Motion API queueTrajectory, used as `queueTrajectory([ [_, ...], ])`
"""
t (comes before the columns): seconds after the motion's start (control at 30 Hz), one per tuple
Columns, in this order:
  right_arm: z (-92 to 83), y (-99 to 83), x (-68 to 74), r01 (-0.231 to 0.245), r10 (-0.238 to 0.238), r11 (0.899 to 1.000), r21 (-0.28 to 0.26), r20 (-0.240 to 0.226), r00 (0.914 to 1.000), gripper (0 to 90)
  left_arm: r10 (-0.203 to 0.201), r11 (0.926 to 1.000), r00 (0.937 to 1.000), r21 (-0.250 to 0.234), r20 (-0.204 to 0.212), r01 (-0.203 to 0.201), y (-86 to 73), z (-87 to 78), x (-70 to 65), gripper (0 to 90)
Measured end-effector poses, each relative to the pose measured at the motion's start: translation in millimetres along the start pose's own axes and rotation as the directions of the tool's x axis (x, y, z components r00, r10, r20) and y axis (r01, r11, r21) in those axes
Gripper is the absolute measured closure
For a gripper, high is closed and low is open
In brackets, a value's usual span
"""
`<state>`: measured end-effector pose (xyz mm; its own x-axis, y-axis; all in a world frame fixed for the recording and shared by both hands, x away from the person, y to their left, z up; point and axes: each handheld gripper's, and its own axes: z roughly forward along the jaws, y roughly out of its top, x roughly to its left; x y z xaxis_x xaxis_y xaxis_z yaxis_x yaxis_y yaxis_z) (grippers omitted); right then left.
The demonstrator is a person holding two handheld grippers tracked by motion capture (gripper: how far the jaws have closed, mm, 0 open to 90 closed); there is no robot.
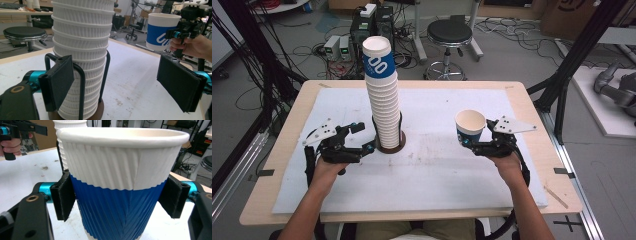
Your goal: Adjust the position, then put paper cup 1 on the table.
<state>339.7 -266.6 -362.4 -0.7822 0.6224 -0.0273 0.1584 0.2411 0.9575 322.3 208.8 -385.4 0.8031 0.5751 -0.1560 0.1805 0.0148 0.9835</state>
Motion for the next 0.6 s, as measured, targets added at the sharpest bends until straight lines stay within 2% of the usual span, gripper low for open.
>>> queueTrajectory([
  [0.17,-0.9,-0.2,0.8,0.006,-0.006,1.000,0.003,0.005,1.0000,24.5,-0.001,0.9997,0.9997,-0.026,-0.025,0.000,2.1,-4.9,2.4,14.2],
  [0.33,-1.1,-1.1,-1.6,-0.008,0.008,1.000,0.003,0.019,0.9998,24.5,-0.001,0.9996,0.9991,-0.030,-0.042,0.000,1.9,-8.3,6.9,14.2],
  [0.6,-1.4,-1.7,-0.9,-0.003,0.003,1.000,0.009,0.048,0.9989,24.5,0.001,0.9988,0.9962,-0.048,-0.087,-0.005,3.2,-15.7,15.9,14.3],
])
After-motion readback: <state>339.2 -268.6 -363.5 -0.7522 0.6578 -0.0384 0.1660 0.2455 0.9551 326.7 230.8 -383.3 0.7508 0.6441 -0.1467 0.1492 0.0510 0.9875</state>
